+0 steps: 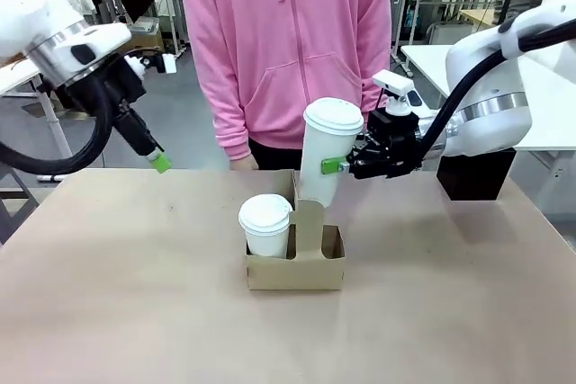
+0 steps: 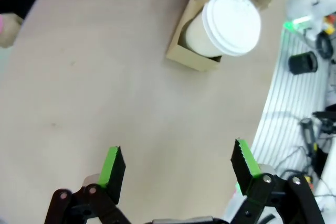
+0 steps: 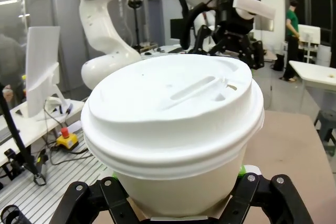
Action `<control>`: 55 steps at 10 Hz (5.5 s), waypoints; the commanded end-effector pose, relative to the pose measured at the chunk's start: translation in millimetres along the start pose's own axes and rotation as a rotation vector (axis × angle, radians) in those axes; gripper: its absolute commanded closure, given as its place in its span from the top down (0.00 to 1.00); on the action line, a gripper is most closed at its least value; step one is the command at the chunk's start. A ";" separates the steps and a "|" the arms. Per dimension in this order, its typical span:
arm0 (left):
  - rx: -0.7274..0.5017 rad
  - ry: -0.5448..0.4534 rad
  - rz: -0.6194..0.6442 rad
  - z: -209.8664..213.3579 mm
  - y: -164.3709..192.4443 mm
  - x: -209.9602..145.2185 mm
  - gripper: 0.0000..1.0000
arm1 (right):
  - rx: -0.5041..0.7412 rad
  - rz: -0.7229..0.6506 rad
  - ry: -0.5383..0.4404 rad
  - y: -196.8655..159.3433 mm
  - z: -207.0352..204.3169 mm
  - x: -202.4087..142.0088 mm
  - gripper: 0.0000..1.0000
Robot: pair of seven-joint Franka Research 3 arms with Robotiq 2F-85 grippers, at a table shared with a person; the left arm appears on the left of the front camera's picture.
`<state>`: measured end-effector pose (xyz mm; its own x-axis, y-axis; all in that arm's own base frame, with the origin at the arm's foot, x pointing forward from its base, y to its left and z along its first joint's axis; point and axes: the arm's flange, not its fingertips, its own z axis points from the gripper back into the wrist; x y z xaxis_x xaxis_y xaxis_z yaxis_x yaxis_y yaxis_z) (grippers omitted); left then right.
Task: Pour a drink into a cup and package it in a carrier.
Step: Insert the held 600 ml Paper Cup into the Cup Carrier.
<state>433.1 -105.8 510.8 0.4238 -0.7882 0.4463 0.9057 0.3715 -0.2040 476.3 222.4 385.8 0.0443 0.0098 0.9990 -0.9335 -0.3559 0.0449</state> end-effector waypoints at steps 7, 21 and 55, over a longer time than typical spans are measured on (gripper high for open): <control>-0.097 -0.028 -0.079 -4.0 9.4 -36.0 1.00 | 0.106 -0.030 -0.005 3.9 -16.1 -52.2 0.81; -0.097 -0.028 -0.079 -4.0 9.4 -36.0 1.00 | 0.111 -0.054 0.085 -2.5 -8.0 -124.7 0.81; -0.097 -0.028 -0.079 -4.0 9.4 -36.0 1.00 | -0.889 -0.454 0.302 188.9 242.7 -70.6 1.00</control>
<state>426.8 -76.0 488.7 0.3455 -0.7993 0.4916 0.9350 0.2482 -0.2535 384.5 -69.4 322.2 0.5005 0.2475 0.8296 -0.7701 0.5650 0.2961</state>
